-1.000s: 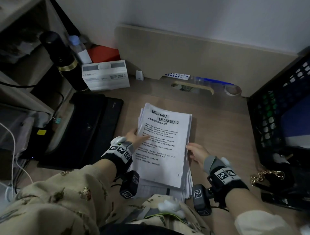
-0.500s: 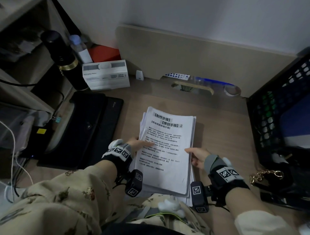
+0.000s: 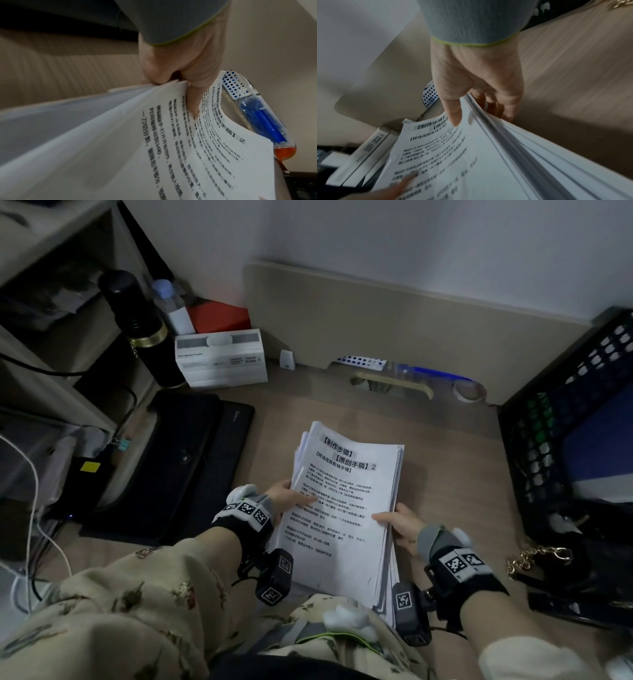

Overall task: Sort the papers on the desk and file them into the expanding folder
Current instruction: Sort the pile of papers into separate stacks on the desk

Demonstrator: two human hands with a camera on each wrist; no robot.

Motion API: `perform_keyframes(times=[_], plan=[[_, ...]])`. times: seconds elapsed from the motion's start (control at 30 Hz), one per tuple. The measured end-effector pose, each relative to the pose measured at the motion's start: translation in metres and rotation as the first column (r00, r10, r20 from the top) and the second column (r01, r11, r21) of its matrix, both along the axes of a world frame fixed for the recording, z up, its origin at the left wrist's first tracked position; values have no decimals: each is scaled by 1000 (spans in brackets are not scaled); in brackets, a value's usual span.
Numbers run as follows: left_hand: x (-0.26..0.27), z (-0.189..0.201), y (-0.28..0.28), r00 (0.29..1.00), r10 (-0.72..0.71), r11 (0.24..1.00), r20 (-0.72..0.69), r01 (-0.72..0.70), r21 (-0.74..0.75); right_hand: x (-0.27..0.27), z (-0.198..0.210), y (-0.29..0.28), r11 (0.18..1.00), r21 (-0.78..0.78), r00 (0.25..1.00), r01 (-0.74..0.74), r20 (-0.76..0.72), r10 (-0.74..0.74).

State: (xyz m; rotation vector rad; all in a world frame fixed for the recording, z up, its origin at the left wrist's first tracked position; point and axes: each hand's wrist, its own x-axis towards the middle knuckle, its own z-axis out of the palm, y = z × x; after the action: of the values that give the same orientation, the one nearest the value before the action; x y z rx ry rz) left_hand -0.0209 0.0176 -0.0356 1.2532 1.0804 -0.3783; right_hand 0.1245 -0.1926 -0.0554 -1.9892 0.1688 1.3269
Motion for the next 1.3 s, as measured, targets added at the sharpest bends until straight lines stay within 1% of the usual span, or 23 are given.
perform_keyframes(times=[0.07, 0.13, 0.23, 0.3, 0.37, 0.43, 0.5, 0.6, 0.67, 0.73, 0.8, 0.9, 0.97, 1.07, 1.17, 1.23, 1.3], plan=[[-1, 1, -1, 1000, 19, 1000, 11, -19, 11, -5, 1, 0, 1000, -7, 1000, 1, 6, -1], [-3, 3, -3, 999, 38, 999, 32, -39, 31, -7, 4, -2, 1000, -7, 999, 10, 50, -9], [-3, 6, -6, 993, 54, 996, 109, -61, 64, -5, 12, -6, 1000, 20, 991, 20, 131, -23], [0, 13, -7, 981, 88, 992, 175, -101, 71, -3, 22, -4, 993, 117, 981, 16, 191, -39], [6, 21, -8, 958, 131, 986, 256, -153, 71, -3, 36, 0, 969, 240, 966, 57, 232, -114], [13, 36, -8, 920, 177, 976, 350, -211, 61, -2, 57, 6, 925, 361, 943, 117, 252, -217], [21, 51, -8, 869, 211, 963, 447, -263, 59, 1, 78, 13, 889, 441, 912, 128, 299, -279], [33, 78, -7, 789, 176, 944, 589, -305, 126, 3, 105, 19, 834, 544, 862, 90, 378, -339], [36, 91, -8, 727, 143, 931, 672, -329, 158, 1, 121, 20, 784, 615, 825, 83, 399, -400], [36, 99, -11, 677, 124, 924, 725, -345, 164, -1, 129, 20, 747, 655, 797, 111, 391, -461], [33, 100, -13, 656, 107, 919, 747, -352, 178, -3, 126, 19, 725, 673, 786, 148, 364, -499], [27, 92, -15, 675, 91, 923, 732, -332, 192, -7, 116, 16, 745, 631, 805, 218, 315, -503], [23, 90, -16, 689, 82, 931, 720, -311, 191, -8, 112, 15, 737, 635, 812, 230, 292, -505], [20, 94, -17, 684, 98, 943, 723, -297, 153, -6, 109, 16, 727, 640, 807, 250, 277, -522], [18, 99, -15, 660, 141, 939, 738, -325, 110, -7, 108, 18, 721, 649, 824, 242, 256, -506], [17, 99, -11, 631, 182, 930, 754, -360, 76, -9, 109, 19, 698, 681, 839, 223, 230, -493], [17, 98, -7, 616, 211, 921, 759, -385, 57, -9, 110, 19, 679, 709, 856, 191, 218, -468]])
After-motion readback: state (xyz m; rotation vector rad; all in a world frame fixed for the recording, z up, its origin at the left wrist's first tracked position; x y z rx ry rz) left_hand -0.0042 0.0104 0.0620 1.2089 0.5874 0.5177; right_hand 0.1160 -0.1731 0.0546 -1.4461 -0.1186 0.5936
